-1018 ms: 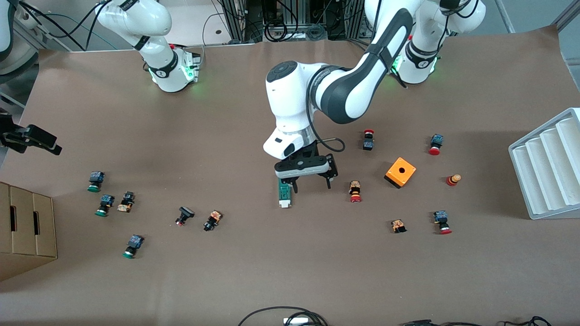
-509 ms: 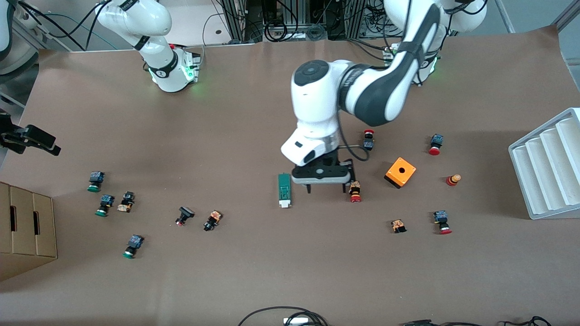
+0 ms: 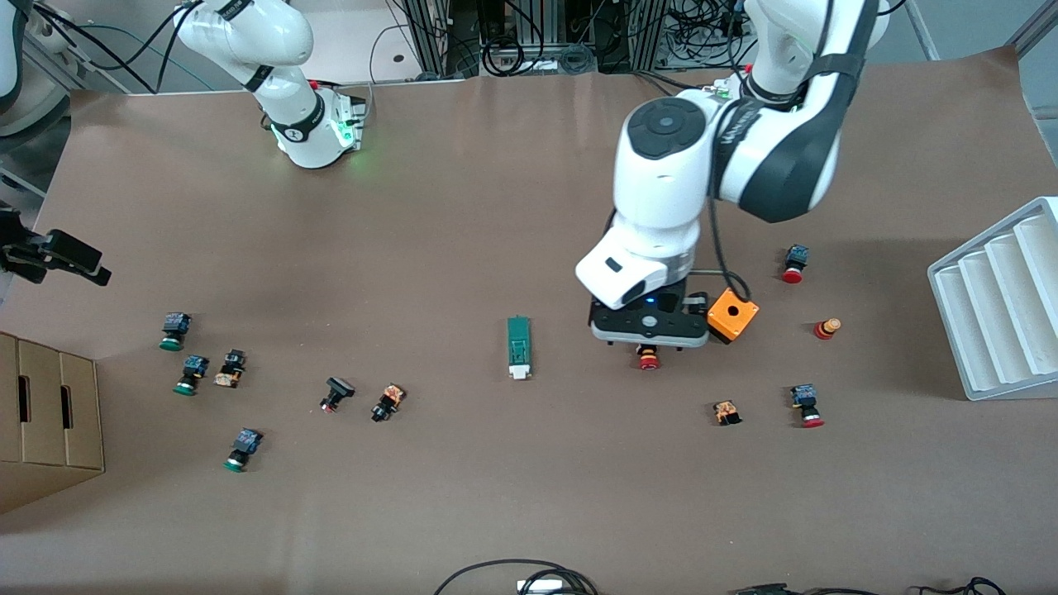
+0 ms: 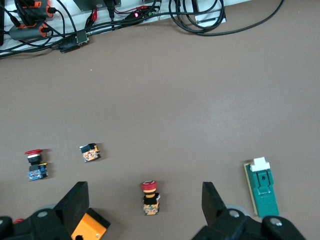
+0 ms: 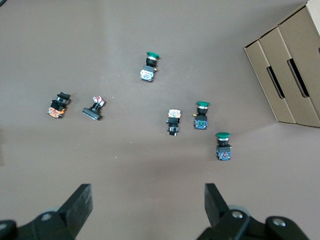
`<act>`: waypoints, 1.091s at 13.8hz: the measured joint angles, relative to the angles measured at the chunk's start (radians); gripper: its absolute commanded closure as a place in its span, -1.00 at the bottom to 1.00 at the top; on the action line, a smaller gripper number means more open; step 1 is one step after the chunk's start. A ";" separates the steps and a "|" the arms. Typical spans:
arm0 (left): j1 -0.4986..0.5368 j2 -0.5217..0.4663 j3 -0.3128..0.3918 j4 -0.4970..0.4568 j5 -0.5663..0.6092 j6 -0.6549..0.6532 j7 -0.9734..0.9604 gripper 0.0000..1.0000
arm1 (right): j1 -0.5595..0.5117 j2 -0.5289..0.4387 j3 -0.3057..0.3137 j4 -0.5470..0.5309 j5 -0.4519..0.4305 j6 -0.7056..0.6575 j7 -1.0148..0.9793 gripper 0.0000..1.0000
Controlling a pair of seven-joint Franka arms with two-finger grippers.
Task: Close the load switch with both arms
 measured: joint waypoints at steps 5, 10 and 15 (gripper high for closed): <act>0.059 -0.040 0.000 0.000 -0.067 -0.082 0.167 -1.00 | 0.000 0.000 0.002 0.001 0.000 0.001 -0.002 -1.00; 0.176 -0.089 0.002 0.000 -0.162 -0.138 0.361 -1.00 | 0.002 0.000 0.006 0.001 0.000 0.003 -0.004 -1.00; 0.316 -0.123 0.004 0.000 -0.236 -0.215 0.576 -1.00 | 0.003 0.000 0.007 0.002 0.000 0.003 -0.009 -1.00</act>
